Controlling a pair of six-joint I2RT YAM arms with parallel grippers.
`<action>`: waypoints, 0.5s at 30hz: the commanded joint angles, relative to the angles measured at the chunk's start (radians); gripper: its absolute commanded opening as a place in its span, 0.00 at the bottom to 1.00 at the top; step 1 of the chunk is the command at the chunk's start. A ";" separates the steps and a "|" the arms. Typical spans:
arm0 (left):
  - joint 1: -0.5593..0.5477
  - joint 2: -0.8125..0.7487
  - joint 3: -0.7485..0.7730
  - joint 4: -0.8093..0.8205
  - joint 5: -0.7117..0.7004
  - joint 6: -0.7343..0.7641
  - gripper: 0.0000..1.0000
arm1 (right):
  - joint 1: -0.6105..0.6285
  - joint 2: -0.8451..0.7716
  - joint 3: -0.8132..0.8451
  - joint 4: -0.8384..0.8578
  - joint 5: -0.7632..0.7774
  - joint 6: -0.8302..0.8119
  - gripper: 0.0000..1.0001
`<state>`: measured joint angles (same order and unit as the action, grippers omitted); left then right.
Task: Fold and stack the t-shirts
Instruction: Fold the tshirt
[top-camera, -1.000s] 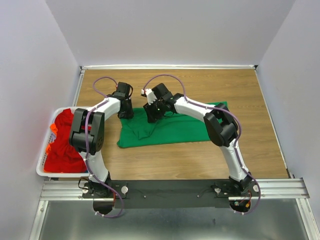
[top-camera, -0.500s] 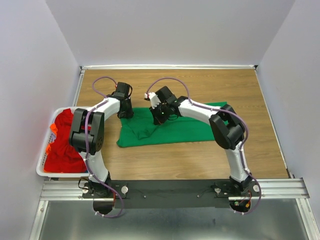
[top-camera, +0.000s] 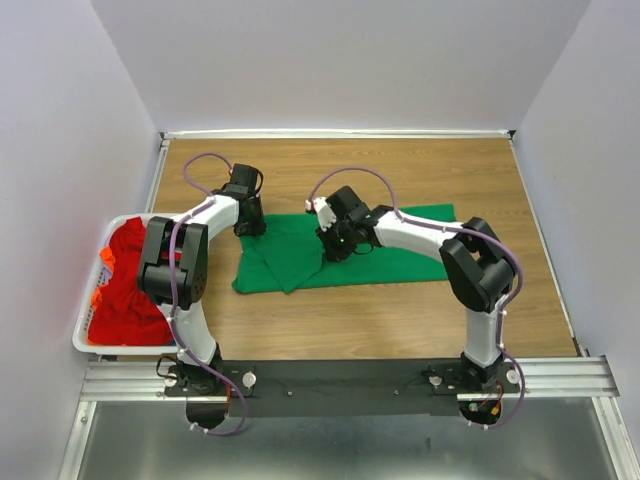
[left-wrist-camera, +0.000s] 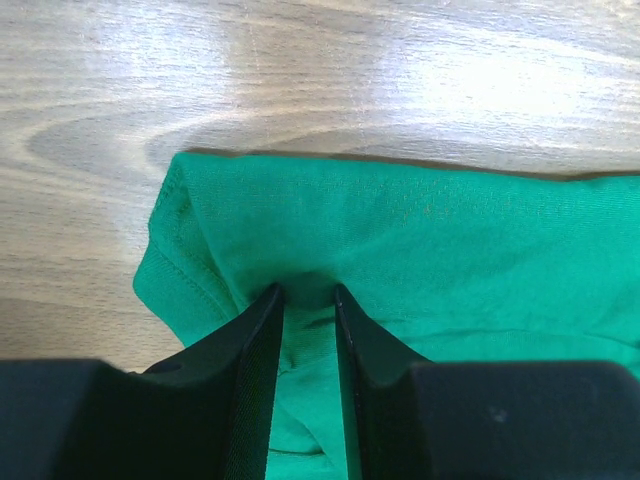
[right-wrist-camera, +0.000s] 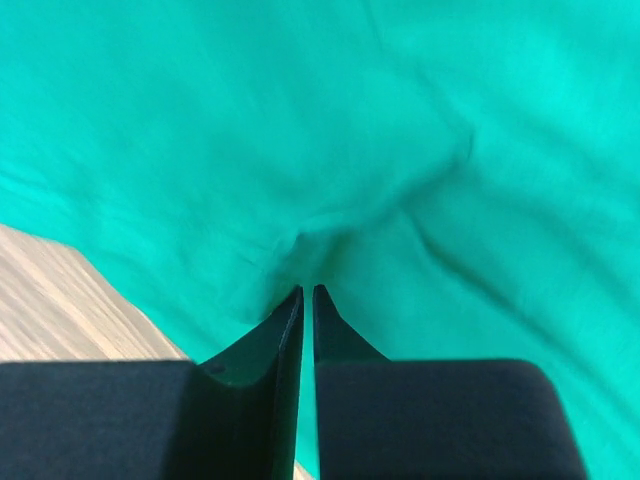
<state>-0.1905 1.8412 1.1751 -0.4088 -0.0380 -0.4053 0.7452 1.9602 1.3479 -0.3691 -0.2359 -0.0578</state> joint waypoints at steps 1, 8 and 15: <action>0.016 0.015 -0.023 -0.012 -0.034 0.000 0.38 | 0.005 -0.069 -0.087 0.012 0.099 0.036 0.15; 0.014 0.001 -0.008 -0.019 -0.042 0.000 0.51 | -0.048 -0.207 -0.177 0.015 0.272 0.107 0.41; -0.004 -0.071 0.053 -0.050 -0.023 0.019 0.70 | -0.217 -0.235 -0.098 0.009 0.335 0.188 0.54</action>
<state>-0.1890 1.8282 1.1793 -0.4175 -0.0383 -0.4042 0.6006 1.7264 1.1931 -0.3676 -0.0162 0.0608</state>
